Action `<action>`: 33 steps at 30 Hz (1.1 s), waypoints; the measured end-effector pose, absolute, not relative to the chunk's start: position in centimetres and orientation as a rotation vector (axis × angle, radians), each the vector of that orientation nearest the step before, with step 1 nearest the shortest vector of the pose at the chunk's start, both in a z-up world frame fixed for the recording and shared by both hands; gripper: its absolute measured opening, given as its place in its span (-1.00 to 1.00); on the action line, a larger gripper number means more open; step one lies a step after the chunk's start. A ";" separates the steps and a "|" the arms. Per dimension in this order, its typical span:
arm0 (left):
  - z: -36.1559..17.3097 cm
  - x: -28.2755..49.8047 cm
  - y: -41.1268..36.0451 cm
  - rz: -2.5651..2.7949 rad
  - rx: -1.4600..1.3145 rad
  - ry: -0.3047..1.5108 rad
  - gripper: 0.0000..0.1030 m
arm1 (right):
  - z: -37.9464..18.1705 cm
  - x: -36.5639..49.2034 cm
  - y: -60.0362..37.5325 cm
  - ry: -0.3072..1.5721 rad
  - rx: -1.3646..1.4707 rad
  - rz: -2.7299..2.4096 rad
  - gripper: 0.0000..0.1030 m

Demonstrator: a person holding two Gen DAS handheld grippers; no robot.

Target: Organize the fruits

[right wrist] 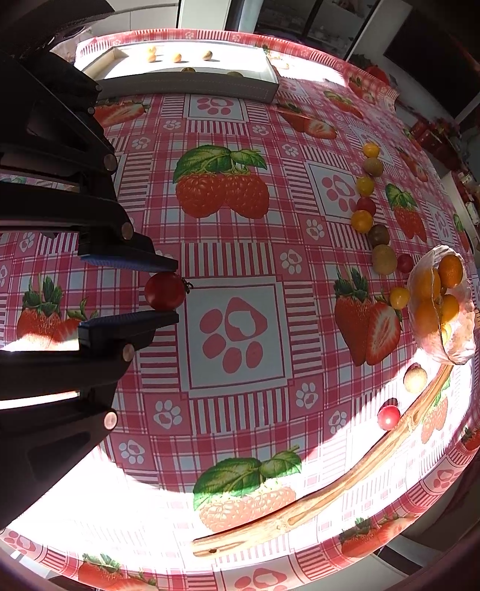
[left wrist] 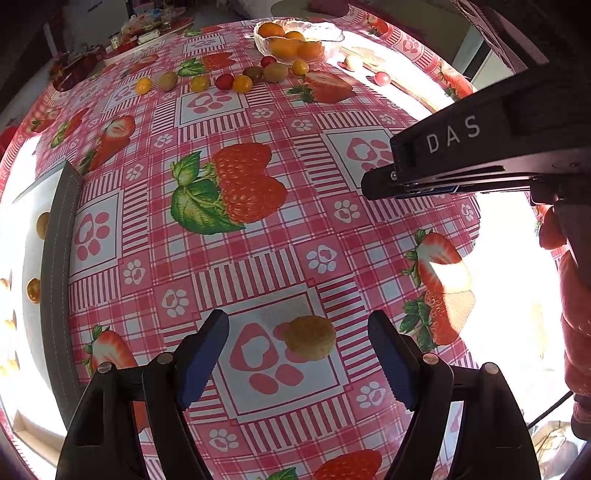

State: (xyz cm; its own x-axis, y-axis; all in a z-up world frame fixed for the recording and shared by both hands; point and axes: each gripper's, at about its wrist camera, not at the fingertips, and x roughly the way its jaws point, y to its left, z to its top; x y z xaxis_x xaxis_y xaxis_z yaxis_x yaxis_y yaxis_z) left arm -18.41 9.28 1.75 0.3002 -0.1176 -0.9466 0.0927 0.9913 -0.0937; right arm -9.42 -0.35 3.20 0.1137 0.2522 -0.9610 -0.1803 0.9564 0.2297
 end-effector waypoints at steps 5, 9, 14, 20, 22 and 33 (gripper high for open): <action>1.3 -18.5 8.5 -0.129 0.025 1.263 0.13 | 3.2 -9.6 -0.8 1.425 0.068 0.303 -0.56; 1.6 -19.3 8.5 -0.105 0.032 1.245 -0.58 | 3.1 -9.6 -1.1 1.428 0.072 0.292 -0.56; 1.7 -19.1 10.0 -0.152 -0.064 1.263 -0.99 | 3.2 -9.8 -1.3 1.425 0.079 0.288 -0.56; 1.9 -19.3 11.5 -0.159 -0.140 1.278 -0.99 | 3.5 -9.9 -0.8 1.423 0.076 0.299 -0.56; 1.7 -19.4 11.7 -0.168 -0.140 1.283 -0.99 | 3.4 -9.9 -0.7 1.428 0.074 0.297 -0.56; 4.4 -21.4 13.1 -0.136 -0.076 1.208 0.96 | 3.4 -10.3 -0.7 1.435 0.089 0.287 -0.56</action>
